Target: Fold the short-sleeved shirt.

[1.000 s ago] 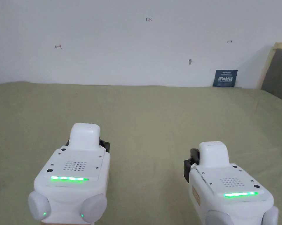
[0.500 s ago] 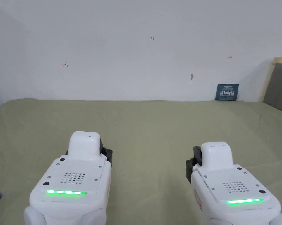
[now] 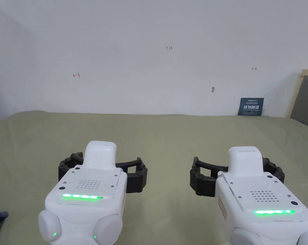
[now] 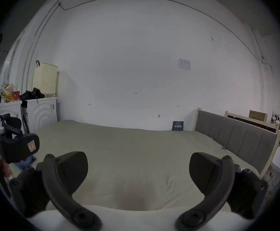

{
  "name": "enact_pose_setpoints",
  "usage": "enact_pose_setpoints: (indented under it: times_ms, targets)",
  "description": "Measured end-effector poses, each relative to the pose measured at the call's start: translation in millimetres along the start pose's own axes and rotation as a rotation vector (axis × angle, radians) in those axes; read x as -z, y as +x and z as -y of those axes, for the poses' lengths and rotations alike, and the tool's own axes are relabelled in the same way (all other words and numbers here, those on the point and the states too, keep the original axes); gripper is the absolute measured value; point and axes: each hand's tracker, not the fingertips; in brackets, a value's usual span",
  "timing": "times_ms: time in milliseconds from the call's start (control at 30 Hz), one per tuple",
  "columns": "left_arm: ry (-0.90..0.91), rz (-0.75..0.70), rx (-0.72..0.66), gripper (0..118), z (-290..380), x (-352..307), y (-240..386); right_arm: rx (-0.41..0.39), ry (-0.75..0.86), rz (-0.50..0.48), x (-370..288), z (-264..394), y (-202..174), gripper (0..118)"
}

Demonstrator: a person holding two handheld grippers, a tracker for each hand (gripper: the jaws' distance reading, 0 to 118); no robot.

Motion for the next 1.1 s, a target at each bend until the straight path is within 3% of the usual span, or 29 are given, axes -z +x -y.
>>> enact_pose_setpoints:
  times_ms: [100,300,467,767,1100]
  targets:
    - [-0.015,0.005,-0.035,118,-10.1,-2.5,0.1,0.017,-0.014,-0.004,6.2,1.6,3.1,118]
    - [0.047,-0.046,0.068,118,-12.0,-13.8,9.9,0.013,-0.03,-0.011,11.4,2.6,2.5,118]
    - [0.022,-0.011,0.004,118,-19.8,-16.8,6.2,0.012,-0.033,-0.024,11.9,0.1,0.6,118]
    - [-0.009,-0.087,0.004,118,-22.9,-12.2,4.5,0.01,-0.044,-0.023,14.4,-1.0,6.6,118]
    - [-0.033,-0.035,-0.006,118,-28.6,-15.1,3.0,0.011,-0.048,-0.025,15.8,-1.7,6.5,118]
